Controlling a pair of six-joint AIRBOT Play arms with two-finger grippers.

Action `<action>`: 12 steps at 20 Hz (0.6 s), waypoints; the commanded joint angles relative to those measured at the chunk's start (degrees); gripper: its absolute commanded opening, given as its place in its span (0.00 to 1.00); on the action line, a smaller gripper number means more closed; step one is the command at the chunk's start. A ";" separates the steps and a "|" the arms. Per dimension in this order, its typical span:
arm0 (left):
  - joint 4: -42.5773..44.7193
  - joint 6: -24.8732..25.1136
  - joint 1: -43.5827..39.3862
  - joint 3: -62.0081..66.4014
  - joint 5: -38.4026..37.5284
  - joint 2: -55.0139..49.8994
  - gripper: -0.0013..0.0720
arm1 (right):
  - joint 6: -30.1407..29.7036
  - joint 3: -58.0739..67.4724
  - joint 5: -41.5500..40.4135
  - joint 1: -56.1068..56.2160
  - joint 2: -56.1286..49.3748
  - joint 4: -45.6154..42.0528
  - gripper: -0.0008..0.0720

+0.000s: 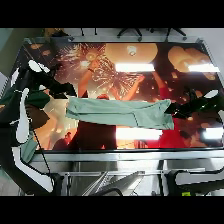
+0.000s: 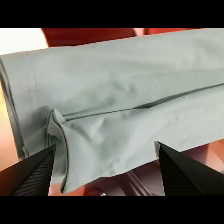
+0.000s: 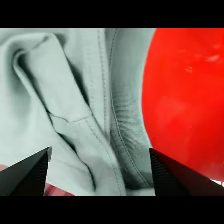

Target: Fold the shirts.

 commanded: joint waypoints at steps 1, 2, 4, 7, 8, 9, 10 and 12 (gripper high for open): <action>-0.13 -1.22 0.39 1.11 -1.55 -0.04 0.96 | -1.27 -2.80 -2.40 -0.09 -1.66 0.85 0.96; -0.17 -1.22 0.04 1.11 -1.51 -0.04 0.96 | -2.08 -2.80 -2.97 -0.09 -2.71 1.99 0.96; -0.22 -1.20 -1.31 1.11 -1.44 -0.04 0.96 | -4.74 -2.80 -3.82 -0.07 -4.66 6.16 0.96; -0.24 -1.20 -4.48 1.11 -0.48 -0.04 0.60 | -7.45 -2.78 -3.61 0.50 -6.82 10.64 0.77; -0.24 -1.20 -6.03 1.11 0.46 -0.07 0.42 | -8.81 -2.78 -3.30 0.96 -7.06 10.84 0.38; -0.24 -1.20 -7.67 1.11 1.62 -0.07 0.18 | -9.22 -2.71 -3.19 1.53 -7.02 11.06 0.14; -0.24 -1.20 -9.66 1.11 3.39 -0.07 0.04 | -9.22 -2.47 -3.17 1.86 -6.71 11.19 0.06; -0.22 -1.20 -14.45 1.09 7.10 -0.15 0.04 | -9.18 -0.66 -2.14 2.03 -5.29 10.95 0.04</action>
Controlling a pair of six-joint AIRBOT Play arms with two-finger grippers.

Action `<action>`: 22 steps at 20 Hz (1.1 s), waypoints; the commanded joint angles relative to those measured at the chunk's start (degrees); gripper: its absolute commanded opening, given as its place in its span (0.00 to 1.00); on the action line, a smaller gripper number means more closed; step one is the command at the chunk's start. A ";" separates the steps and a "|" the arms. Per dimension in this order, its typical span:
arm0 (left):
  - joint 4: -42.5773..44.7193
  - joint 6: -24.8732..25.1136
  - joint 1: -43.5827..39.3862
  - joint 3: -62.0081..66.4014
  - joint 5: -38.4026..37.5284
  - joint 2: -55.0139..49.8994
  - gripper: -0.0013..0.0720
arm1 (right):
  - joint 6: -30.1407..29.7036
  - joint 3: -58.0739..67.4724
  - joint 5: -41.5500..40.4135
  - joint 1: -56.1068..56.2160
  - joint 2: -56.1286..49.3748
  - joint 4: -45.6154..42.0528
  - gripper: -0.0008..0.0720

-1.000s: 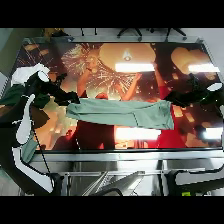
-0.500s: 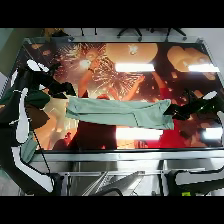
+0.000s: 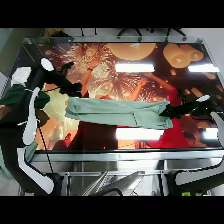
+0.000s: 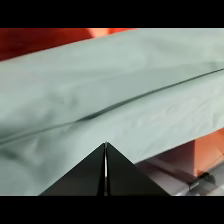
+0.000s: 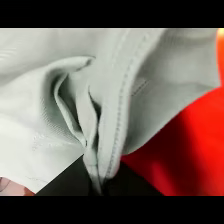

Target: Fold the shirts.

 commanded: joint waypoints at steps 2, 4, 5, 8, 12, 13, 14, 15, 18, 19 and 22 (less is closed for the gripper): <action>0.09 -0.07 -11.15 -0.07 9.60 -0.87 0.04 | -1.01 5.60 4.46 0.44 2.69 1.05 0.04; 0.07 -0.11 -18.10 -0.07 16.24 -3.41 0.04 | 0.20 11.04 8.17 0.44 4.28 1.07 0.04; -0.39 -0.11 -21.49 -0.07 19.37 -5.14 0.04 | 0.85 14.34 10.29 0.44 4.83 1.11 0.04; -4.66 -0.15 -30.47 1.55 30.42 -11.63 0.04 | 3.02 24.65 17.97 0.50 5.27 2.29 0.04; -7.26 -2.86 -36.04 12.13 34.69 -21.11 0.04 | 5.31 36.30 25.11 0.57 5.29 8.04 0.04; -7.37 -3.21 -36.48 14.25 34.60 -22.93 0.04 | 5.95 38.23 25.75 0.57 5.29 8.09 0.04; -7.43 -4.31 -36.46 15.26 35.01 -24.00 0.04 | 6.25 39.39 26.21 0.57 5.29 8.13 0.04; -8.50 -5.03 -36.33 15.04 35.89 -24.28 0.04 | 6.73 39.47 26.62 0.59 5.29 8.11 0.04; -18.05 -3.10 -33.70 12.07 35.71 -22.58 0.04 | 6.73 39.43 27.43 2.34 4.48 7.04 0.04; -21.03 -0.11 -32.24 11.82 33.27 -21.27 0.03 | 6.73 39.43 27.21 3.34 4.20 7.02 0.04; -23.78 5.20 -26.10 11.89 23.87 -13.40 0.03 | 7.48 39.43 25.90 6.93 3.78 7.04 0.04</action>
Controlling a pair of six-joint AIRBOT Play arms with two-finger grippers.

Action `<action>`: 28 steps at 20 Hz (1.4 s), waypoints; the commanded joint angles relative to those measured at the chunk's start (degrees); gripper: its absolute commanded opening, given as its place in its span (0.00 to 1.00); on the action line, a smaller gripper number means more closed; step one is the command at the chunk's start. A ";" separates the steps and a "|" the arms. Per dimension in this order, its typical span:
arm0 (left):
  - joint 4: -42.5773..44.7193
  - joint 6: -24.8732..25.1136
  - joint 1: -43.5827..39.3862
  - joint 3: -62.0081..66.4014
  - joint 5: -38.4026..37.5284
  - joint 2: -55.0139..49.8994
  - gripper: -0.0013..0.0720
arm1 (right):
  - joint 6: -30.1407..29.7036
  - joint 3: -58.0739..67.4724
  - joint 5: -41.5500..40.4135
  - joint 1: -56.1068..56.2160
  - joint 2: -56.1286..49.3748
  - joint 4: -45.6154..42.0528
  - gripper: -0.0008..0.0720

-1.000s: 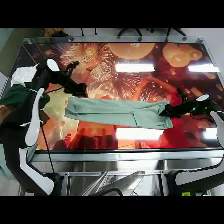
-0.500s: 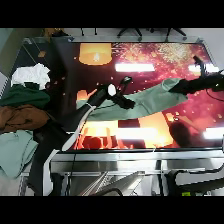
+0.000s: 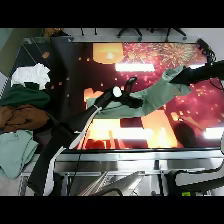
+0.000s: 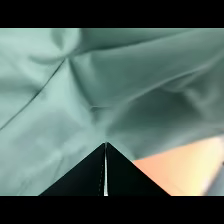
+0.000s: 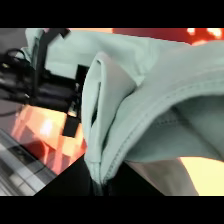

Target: Fold the shirts.

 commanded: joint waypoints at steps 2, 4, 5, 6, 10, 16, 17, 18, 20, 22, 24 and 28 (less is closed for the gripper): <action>-5.03 5.46 10.14 -0.15 -12.26 12.83 0.03 | 1.97 0.44 -2.73 6.40 -0.63 0.13 0.04; -5.03 5.60 16.26 -0.15 -15.17 20.59 0.03 | 2.95 0.44 -7.32 12.33 -1.01 0.15 0.04; -5.03 5.60 19.06 -0.15 -15.89 23.98 0.03 | 3.15 0.44 -10.19 16.31 -1.62 0.15 0.04; -5.01 5.60 21.59 -0.15 -16.68 26.99 0.03 | 4.11 0.44 -13.25 20.33 -2.56 0.15 0.04; -4.92 6.16 28.63 -1.97 -19.82 35.74 0.03 | 6.43 0.42 -31.65 39.67 -9.55 2.29 0.04; -4.90 11.76 29.00 -19.37 -17.20 44.26 0.03 | 4.22 0.44 -46.36 54.16 -21.24 1.53 0.78; -4.94 12.46 29.55 -21.16 -17.18 44.89 0.03 | 4.52 0.44 -43.21 52.22 -20.20 -0.09 0.78; -4.96 12.48 29.90 -22.47 -17.22 45.38 0.03 | 6.01 0.44 -40.26 49.62 -18.80 -2.21 0.78; -5.03 12.50 31.01 -24.13 -17.20 46.16 0.03 | 10.51 0.44 -33.77 42.25 -15.10 -8.07 0.78; -5.07 12.48 31.78 -24.90 -17.20 46.86 0.03 | 14.47 0.42 -27.30 34.36 -12.24 -13.73 0.82; -5.07 12.39 32.46 -24.85 -17.51 47.54 0.03 | 16.50 0.37 -20.20 26.47 -11.34 -17.79 0.85; -5.03 12.41 32.44 -24.85 -18.36 49.68 0.04 | 16.41 -5.66 -17.99 18.05 -12.41 -18.78 0.91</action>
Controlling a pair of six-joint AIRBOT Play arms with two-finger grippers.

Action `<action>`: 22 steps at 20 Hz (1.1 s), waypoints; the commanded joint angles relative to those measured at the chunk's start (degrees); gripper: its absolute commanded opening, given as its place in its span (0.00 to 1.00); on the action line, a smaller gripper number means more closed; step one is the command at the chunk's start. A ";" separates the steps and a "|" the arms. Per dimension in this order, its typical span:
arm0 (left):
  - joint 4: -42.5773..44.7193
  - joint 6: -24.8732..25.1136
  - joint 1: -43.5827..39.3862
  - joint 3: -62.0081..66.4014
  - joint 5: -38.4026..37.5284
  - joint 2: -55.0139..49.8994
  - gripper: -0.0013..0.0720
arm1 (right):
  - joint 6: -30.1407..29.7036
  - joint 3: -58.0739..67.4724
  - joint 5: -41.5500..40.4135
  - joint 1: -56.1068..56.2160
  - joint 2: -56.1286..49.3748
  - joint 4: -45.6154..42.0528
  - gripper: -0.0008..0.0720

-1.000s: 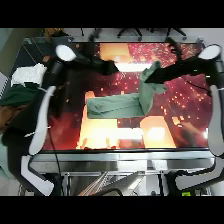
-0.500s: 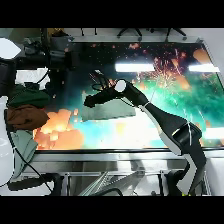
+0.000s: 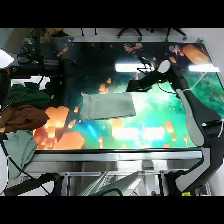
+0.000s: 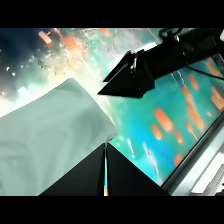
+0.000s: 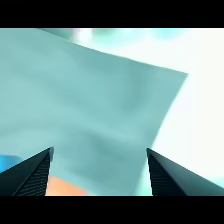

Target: Fold the shirts.

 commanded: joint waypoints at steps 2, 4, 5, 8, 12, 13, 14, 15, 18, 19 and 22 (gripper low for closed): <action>0.15 0.09 0.28 -0.31 -0.85 2.14 0.04 | 0.94 -5.75 2.93 -6.58 -2.45 -1.75 0.91; 0.28 0.04 0.28 -0.31 -1.64 2.12 0.04 | -1.44 -5.88 2.71 -6.14 -5.33 3.37 0.91; 0.37 0.04 0.28 -0.31 -2.10 2.08 0.04 | -2.25 -5.88 2.36 -5.66 -6.58 5.77 0.91; 0.26 0.04 0.28 -0.31 -2.08 2.08 0.04 | -4.87 -5.88 1.44 -3.98 -9.44 10.91 0.91; 0.28 0.04 0.28 -0.31 -2.08 2.08 0.04 | -5.73 -5.88 1.01 -1.01 -12.26 11.74 0.91; 0.26 0.04 0.28 -0.31 -2.08 2.08 0.03 | -5.73 -5.88 1.05 -0.37 -12.98 11.76 0.91; 0.26 0.04 0.26 -0.31 -2.10 2.08 0.04 | -5.81 -5.88 1.14 0.20 -13.49 11.93 0.91; 0.26 0.04 0.26 -0.31 -2.12 2.08 0.04 | -6.73 -5.88 1.16 0.52 -13.57 12.46 0.71; 0.28 0.04 0.28 -0.31 -2.10 2.08 0.04 | -9.11 -5.35 1.25 0.26 -12.59 16.22 0.12; 0.28 0.04 0.28 -0.31 -2.10 2.08 0.04 | -9.64 -4.68 1.20 -0.13 -11.72 16.68 0.04; 0.26 0.00 0.28 -0.31 -2.10 2.08 0.04 | -9.55 -2.78 1.07 -1.99 -8.98 16.83 0.05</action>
